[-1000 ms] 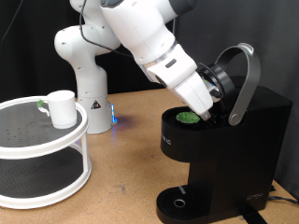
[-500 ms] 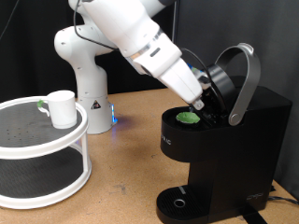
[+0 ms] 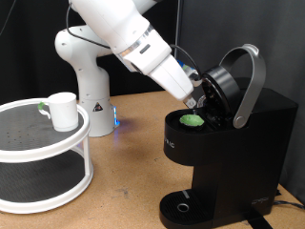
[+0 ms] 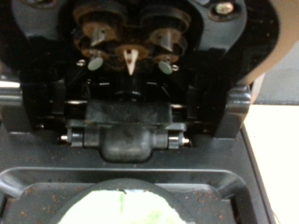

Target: Make a cup of coffee with the keurig machine

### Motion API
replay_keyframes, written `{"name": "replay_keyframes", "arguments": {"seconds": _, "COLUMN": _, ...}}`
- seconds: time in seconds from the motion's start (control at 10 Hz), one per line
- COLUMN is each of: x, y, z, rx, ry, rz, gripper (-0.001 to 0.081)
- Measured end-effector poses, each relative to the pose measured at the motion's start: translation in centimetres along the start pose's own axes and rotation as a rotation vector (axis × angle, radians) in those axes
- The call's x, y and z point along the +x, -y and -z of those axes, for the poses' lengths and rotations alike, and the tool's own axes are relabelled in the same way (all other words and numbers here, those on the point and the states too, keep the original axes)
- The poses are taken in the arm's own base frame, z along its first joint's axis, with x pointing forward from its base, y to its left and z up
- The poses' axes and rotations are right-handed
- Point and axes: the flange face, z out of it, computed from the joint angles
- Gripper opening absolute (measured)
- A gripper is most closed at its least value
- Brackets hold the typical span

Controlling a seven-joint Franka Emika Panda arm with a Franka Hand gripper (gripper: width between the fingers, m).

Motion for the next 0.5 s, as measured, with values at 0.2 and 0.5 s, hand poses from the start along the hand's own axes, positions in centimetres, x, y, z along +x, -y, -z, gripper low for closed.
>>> {"name": "replay_keyframes", "arguments": {"seconds": 0.2, "x": -0.1, "y": 0.1, "z": 1.0, "rx": 0.012, "ry": -0.020, "rz": 0.019, "gripper": 0.0805}}
{"name": "replay_keyframes", "arguments": {"seconds": 0.5, "x": 0.1, "y": 0.7, "z": 4.4, "rx": 0.018, "ry": -0.085, "rz": 0.027, "gripper": 0.0805}}
